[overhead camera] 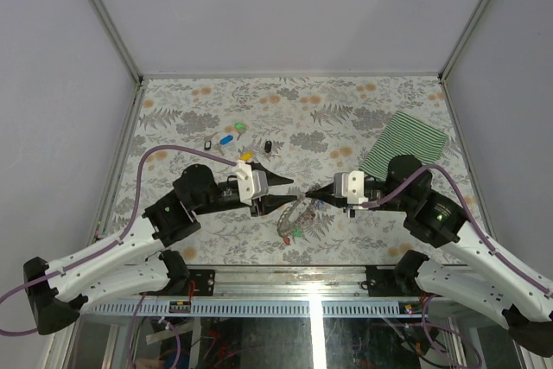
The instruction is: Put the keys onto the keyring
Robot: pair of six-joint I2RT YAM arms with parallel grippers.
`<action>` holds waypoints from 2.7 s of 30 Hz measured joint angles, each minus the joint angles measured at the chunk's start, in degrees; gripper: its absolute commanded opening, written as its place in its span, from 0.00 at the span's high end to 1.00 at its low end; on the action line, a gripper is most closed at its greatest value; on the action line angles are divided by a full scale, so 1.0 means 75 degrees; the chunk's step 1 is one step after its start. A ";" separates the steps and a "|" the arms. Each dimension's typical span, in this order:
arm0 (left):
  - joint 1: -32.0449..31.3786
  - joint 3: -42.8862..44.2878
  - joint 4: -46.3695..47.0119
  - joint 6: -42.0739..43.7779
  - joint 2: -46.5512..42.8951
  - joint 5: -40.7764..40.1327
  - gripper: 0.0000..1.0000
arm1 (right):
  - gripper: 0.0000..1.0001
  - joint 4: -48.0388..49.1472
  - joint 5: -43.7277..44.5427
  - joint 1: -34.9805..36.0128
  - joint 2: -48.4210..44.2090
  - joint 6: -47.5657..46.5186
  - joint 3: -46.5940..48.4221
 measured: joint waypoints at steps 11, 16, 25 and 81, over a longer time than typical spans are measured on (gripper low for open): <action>0.0000 0.0000 -0.0061 0.0119 -0.0015 0.0268 0.50 | 1.00 0.0000 0.0029 0.0000 0.0015 0.0000 0.0000; 0.0000 0.0000 -0.0085 0.0137 -0.0050 0.0481 0.48 | 1.00 0.0000 0.0070 0.0000 0.0015 -0.0003 0.0000; -0.0006 0.0000 0.0052 -0.0003 -0.0262 0.0641 0.57 | 1.00 -0.0006 0.0087 0.0000 0.0012 -0.0009 0.0000; -0.0032 0.0358 0.0557 -0.0965 0.0557 -0.0181 0.67 | 1.00 -0.0067 0.0201 0.0000 0.0015 0.0032 0.0000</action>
